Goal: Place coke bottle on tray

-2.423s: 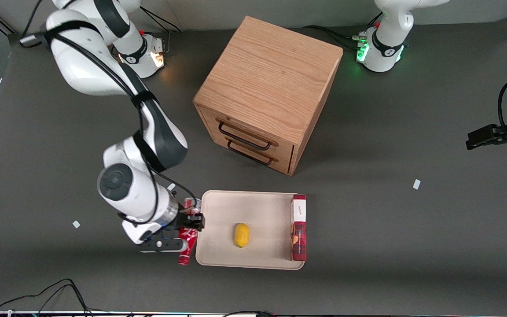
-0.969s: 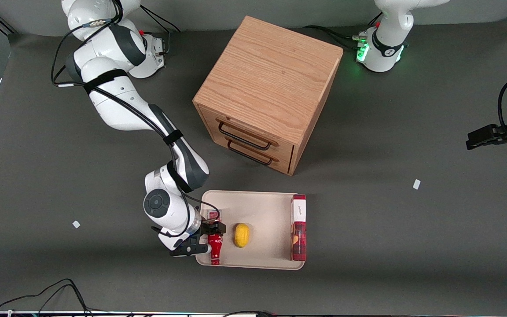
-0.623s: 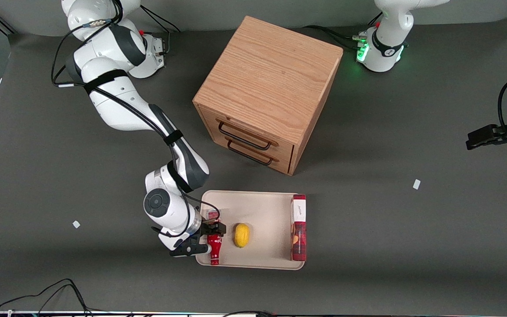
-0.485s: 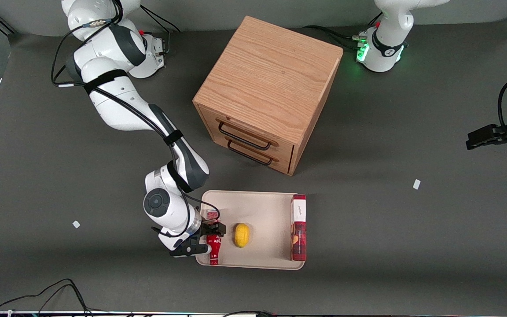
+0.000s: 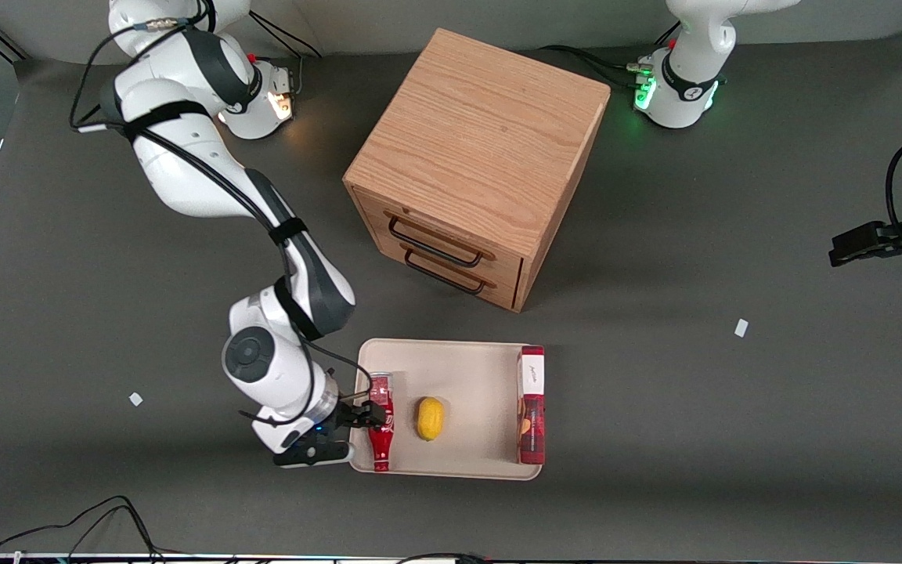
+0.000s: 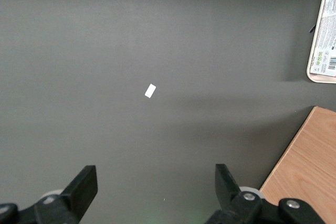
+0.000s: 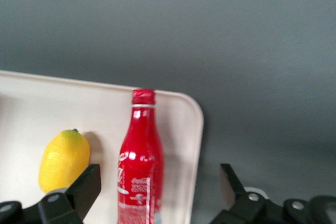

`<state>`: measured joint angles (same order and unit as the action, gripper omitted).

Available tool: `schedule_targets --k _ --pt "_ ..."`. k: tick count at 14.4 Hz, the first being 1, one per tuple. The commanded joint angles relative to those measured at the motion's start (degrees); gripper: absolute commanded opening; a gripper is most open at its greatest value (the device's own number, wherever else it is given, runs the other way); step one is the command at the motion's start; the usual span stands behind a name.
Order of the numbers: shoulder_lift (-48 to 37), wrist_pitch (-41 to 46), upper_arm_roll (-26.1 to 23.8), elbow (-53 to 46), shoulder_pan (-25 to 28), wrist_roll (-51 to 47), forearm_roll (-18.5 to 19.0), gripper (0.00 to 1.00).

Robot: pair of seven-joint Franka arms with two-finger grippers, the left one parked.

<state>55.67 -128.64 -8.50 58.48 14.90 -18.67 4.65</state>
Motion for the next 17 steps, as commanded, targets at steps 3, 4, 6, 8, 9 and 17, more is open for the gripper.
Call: schedule_targets --k 3,4,6,8,9,17 --pt "-20.65 1.46 -0.20 21.54 -7.06 0.74 0.19 1.00" --pt "-24.43 1.55 -0.03 25.50 -8.12 1.43 0.10 1.00" --pt "-32.43 1.55 0.76 32.71 -10.32 1.97 0.10 1.00" --pt "-40.16 6.17 2.60 38.00 -10.59 4.59 -1.56 1.00" --pt "-43.68 9.68 4.70 39.94 -10.51 5.65 -4.97 1.00" --pt "-62.33 27.89 12.88 47.51 -9.80 13.91 -7.29 1.00"
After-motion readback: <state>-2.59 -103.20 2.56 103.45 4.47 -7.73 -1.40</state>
